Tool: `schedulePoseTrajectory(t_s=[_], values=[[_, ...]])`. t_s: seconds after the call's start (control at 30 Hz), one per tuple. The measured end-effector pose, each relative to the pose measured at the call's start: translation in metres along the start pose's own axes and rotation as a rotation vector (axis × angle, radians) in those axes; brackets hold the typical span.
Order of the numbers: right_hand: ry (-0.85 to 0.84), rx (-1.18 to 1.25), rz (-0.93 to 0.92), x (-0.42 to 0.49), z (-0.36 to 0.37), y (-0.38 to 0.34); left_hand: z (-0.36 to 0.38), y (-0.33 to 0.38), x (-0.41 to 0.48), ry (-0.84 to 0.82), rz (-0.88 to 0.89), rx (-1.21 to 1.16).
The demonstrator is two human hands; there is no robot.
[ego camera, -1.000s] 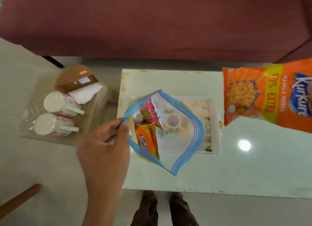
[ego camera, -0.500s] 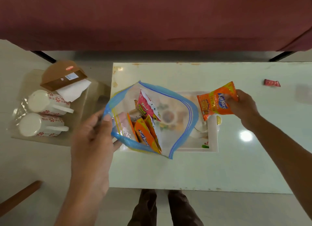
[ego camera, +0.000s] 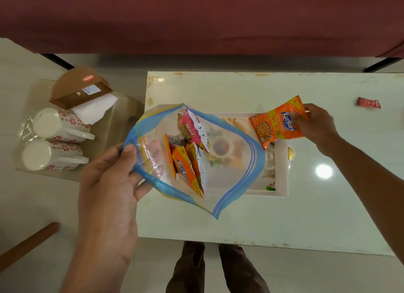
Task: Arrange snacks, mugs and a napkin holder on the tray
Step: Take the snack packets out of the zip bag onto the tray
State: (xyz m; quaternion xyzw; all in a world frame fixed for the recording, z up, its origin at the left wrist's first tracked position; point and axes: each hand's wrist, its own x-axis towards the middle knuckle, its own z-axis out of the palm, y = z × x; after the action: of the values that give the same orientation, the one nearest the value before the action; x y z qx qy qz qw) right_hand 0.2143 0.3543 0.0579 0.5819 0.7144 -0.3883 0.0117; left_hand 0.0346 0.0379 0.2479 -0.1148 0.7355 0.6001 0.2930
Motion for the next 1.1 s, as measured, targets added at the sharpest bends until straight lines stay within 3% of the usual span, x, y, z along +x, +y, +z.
schedulePoseTrajectory(t_s=[0.1, 0.2, 0.27, 0.33, 0.43, 0.57, 0.63, 0.73, 0.9, 1.1], values=[[0.056, -0.002, 0.010, -0.009, -0.008, -0.006, 0.000, -0.001, 0.000, -0.007, 0.001, 0.009], [0.322, -0.005, -0.164, -0.036, -0.023, -0.025, -0.002, 0.000, 0.000, -0.015, -0.004, -0.001], [0.417, 0.170, -0.239, -0.077, -0.036, -0.058, -0.003, -0.001, 0.002, -0.009, -0.019, -0.005], [0.360, 0.301, -0.341, -0.132, -0.043, -0.095, -0.004, -0.002, 0.003, 0.000, -0.033, -0.034], [0.140, 0.419, -0.501, -0.208, -0.034, -0.140, -0.005, -0.001, 0.001, 0.004, -0.031, -0.048], [-0.236, 0.156, -0.488, -0.241, 0.009, -0.167, -0.007, 0.000, -0.007, -0.009, -0.020, -0.087], [-0.328, -0.074, -0.467, -0.237, 0.030, -0.172, -0.007, -0.001, -0.012, -0.021, -0.011, -0.110], [-0.346, -0.346, -0.464, -0.236, 0.054, -0.180, -0.011, -0.004, -0.021, -0.031, -0.011, -0.121], [-0.235, -0.435, -0.476, -0.243, 0.076, -0.186, -0.027, -0.009, -0.028, -0.032, -0.043, -0.169], [-0.220, -0.571, -0.470, -0.256, 0.083, -0.189, -0.045, -0.013, -0.031, -0.087, -0.039, -0.240]])
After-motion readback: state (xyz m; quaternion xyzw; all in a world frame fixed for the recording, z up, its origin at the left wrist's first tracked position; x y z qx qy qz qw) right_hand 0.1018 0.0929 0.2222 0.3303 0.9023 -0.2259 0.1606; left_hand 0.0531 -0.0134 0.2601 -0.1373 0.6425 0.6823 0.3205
